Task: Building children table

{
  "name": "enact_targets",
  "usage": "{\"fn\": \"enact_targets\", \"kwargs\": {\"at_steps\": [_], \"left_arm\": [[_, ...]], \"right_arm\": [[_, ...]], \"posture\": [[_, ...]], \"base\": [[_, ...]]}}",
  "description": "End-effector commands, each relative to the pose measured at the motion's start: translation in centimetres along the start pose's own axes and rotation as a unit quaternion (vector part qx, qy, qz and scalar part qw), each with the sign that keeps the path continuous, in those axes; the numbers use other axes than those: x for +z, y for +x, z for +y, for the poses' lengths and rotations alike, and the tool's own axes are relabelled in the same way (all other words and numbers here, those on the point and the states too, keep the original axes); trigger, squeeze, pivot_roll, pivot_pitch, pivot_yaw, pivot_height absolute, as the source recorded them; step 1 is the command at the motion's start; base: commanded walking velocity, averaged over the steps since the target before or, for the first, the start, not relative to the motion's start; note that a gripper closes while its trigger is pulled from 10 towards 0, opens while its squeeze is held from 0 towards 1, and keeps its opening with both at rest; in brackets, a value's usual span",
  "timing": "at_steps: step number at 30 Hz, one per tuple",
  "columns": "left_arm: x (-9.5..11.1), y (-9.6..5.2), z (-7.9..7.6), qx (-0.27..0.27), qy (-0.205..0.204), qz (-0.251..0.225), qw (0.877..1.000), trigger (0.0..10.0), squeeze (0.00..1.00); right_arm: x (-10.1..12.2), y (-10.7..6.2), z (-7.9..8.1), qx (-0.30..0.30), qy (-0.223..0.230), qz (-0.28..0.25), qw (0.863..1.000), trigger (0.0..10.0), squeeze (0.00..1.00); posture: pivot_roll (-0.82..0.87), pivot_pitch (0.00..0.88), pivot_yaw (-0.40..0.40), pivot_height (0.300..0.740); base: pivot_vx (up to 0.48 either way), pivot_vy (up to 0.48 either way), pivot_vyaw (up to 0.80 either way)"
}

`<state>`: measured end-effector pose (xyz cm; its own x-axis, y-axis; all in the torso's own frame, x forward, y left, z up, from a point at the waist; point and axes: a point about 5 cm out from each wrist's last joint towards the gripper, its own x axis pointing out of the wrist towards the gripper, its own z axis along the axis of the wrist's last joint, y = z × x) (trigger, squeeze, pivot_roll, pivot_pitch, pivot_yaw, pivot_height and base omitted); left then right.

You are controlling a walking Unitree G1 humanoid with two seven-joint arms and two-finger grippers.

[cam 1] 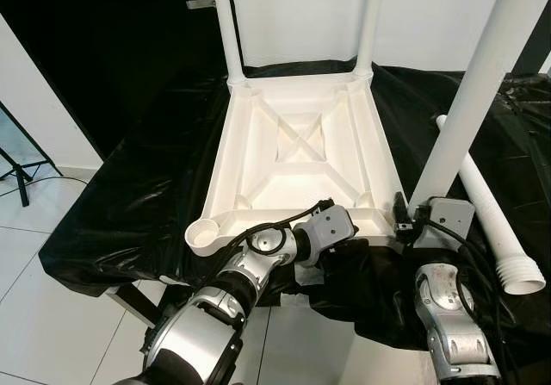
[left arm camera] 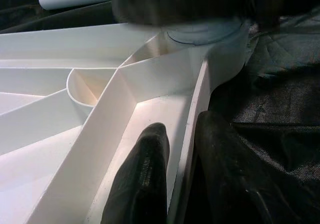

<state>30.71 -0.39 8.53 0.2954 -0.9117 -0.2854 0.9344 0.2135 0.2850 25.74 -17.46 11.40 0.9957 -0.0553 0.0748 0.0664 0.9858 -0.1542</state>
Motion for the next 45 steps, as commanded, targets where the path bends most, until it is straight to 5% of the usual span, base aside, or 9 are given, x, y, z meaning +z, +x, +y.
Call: {"fn": "enact_targets", "kwargs": {"at_steps": [1,4,5,15,17,30,32,36,45], "left_arm": [[-2.3,-0.5,-1.0,-0.009,-0.03,0.051,0.998,8.1,0.0],[-2.4,-0.6,-1.0,-0.008,-0.03,0.052,0.998,8.2,0.0],[-2.5,-0.7,-1.0,-0.008,-0.029,0.054,0.998,8.1,0.0],[-2.3,-0.5,-1.0,-0.01,-0.028,0.051,0.998,8.2,0.0],[-2.3,-0.6,-1.0,-0.01,-0.028,0.052,0.998,8.1,0.0],[-2.5,-0.6,-1.0,-0.007,-0.031,0.053,0.998,8.1,0.0],[-2.5,-0.6,-1.0,-0.006,-0.031,0.053,0.998,8.2,0.0],[-2.5,-0.6,-1.1,-0.008,-0.031,0.052,0.998,8.1,0.0],[-2.5,-0.8,-0.8,-0.009,-0.027,0.055,0.998,8.0,0.0]], "right_arm": [[-1.2,-0.5,1.8,0.085,0.017,0.029,0.996,10.0,1.0],[-0.7,-0.5,1.4,0.107,0.006,0.009,0.994,10.0,1.0],[-0.3,-0.2,0.1,0.127,-0.011,0.001,0.992,10.0,0.0],[0.4,1.0,-2.9,0.22,-0.084,0.03,0.971,10.0,0.0],[0.4,1.0,-2.9,0.25,-0.1,0.05,0.962,0.0,0.0],[-1.5,-0.1,-1.6,0.332,-0.112,0.128,0.928,0.0,0.0],[-1.4,0.3,-1.4,0.303,-0.096,0.125,0.94,0.0,0.0],[-2.2,0.0,-2.7,-0.069,-0.007,0.089,0.994,0.0,0.0],[-1.6,-0.6,-1.0,-0.102,0.019,0.068,0.992,0.0,0.0]], "posture": [[-0.17,0.005,0.063,0.74],[-0.17,0.005,0.064,0.74],[-0.17,0.005,0.065,0.74],[-0.18,0.005,0.066,0.74],[-0.18,0.007,0.066,0.74],[-0.17,0.008,0.059,0.74],[-0.17,0.008,0.059,0.74],[-0.16,0.006,0.056,0.74],[-0.16,0.0,0.066,0.74]], "base": [[0.0,0.0,0.0],[0.0,0.0,0.0],[0.0,0.0,0.0],[0.0,0.0,0.0],[0.0,0.0,0.0],[0.0,0.0,0.0],[0.0,0.0,0.0],[0.0,0.0,0.0],[0.0,0.0,0.0]]}}
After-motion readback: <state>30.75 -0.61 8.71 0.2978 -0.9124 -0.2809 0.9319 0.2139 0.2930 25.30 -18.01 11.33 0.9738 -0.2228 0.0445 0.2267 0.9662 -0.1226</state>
